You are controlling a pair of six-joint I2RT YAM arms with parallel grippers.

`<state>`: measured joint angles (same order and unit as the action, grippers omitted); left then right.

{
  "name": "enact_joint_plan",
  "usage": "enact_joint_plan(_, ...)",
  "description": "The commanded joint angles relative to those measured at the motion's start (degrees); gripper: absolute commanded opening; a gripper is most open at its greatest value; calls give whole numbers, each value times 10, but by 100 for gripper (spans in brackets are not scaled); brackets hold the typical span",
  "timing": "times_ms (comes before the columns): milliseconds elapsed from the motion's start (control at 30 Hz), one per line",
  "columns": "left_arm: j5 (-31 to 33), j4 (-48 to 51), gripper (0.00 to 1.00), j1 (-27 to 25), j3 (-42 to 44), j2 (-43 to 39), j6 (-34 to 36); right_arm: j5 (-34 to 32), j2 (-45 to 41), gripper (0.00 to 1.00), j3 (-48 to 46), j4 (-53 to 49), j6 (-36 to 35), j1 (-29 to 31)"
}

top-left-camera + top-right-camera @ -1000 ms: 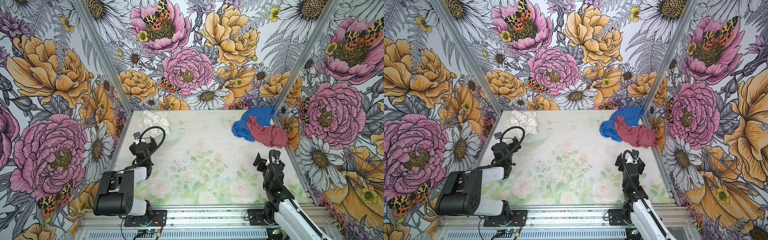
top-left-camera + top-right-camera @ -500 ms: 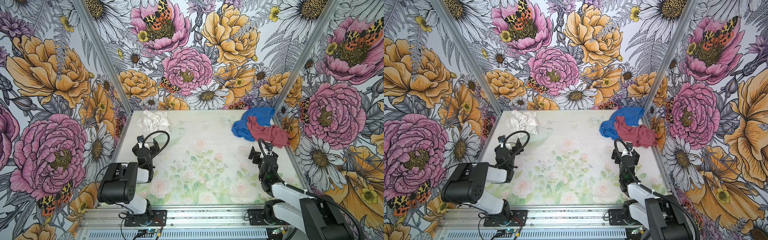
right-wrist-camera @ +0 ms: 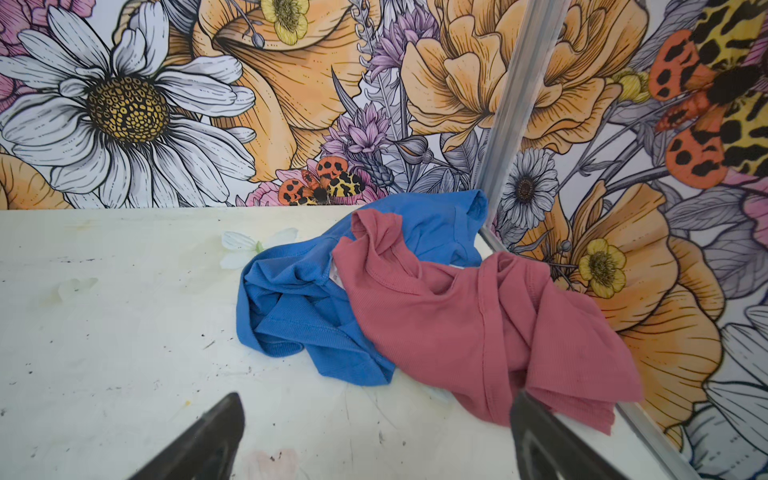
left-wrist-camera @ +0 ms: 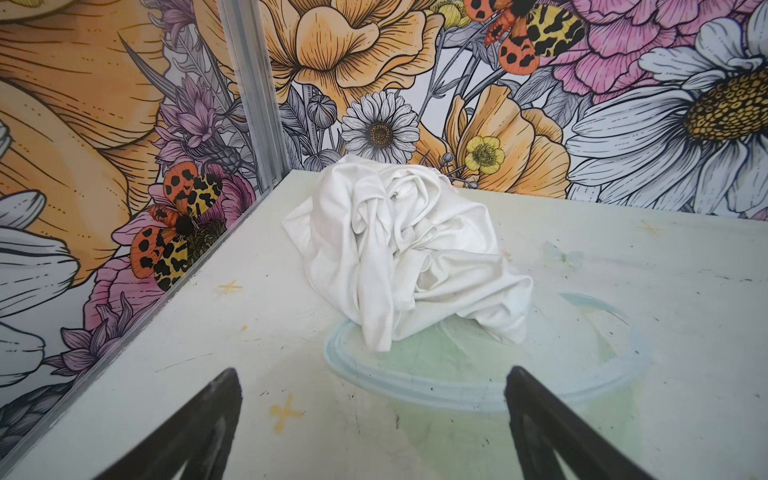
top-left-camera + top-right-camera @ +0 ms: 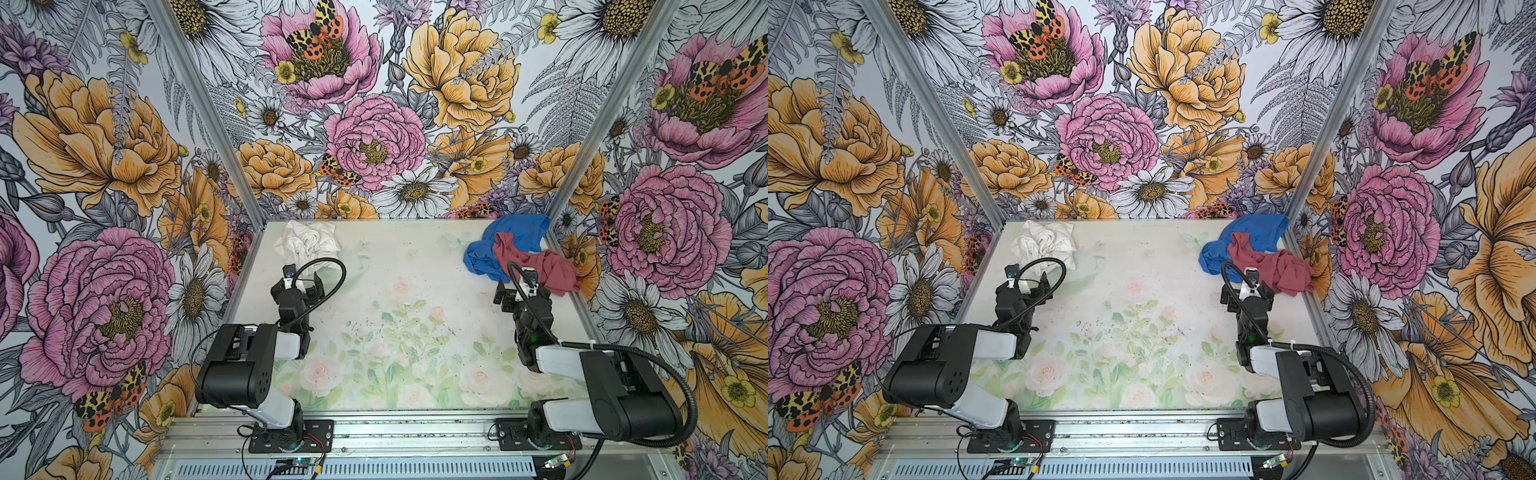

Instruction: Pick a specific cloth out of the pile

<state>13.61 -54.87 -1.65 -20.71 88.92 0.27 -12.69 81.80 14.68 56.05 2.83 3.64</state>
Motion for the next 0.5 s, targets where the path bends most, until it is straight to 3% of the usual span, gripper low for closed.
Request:
enact_joint_plan(0,-12,-2,99,-1,-2,0,8,43,79,100,-12,140,-29,-7)
enact_joint_plan(167,-11,-3,99,-2,-2,-1,10,102,58,100,72,-62,3,-41)
enact_joint_plan(467,-12,-3,99,-1,-2,0,10,71,62,100,43,6,14,-44)
